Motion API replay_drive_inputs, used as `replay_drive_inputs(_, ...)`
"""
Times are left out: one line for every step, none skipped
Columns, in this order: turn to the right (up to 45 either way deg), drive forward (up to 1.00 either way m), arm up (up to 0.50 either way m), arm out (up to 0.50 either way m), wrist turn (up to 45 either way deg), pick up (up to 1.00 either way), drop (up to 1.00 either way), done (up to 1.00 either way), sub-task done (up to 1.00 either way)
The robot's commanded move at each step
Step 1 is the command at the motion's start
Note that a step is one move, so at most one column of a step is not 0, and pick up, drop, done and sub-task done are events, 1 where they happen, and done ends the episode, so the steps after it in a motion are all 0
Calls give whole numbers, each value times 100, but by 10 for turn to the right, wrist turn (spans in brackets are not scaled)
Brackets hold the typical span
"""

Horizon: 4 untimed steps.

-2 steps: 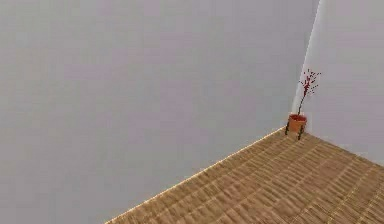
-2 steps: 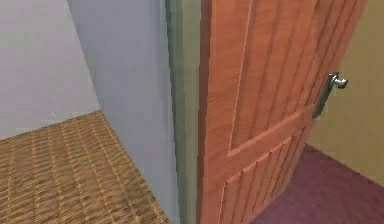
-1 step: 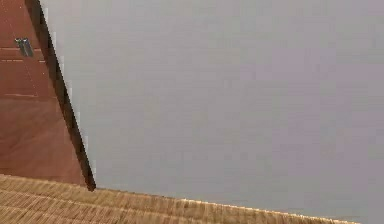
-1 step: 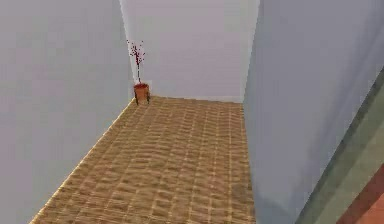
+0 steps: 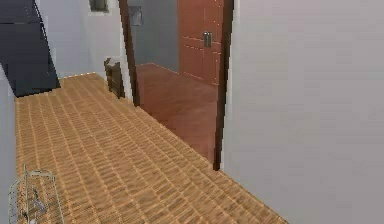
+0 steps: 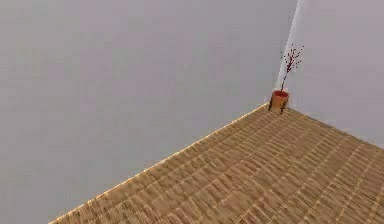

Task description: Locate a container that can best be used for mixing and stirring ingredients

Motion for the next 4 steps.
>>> replay_drive_inputs(0,80,0,0,0,0,0,0,0)
replay_drive_inputs(-60,0,0,0,0,0,0,0,0)
replay_drive_inputs(0,75,0,0,0,0,0,0,0)
replay_drive_inputs(0,100,0,0,0,0,0,0,0)
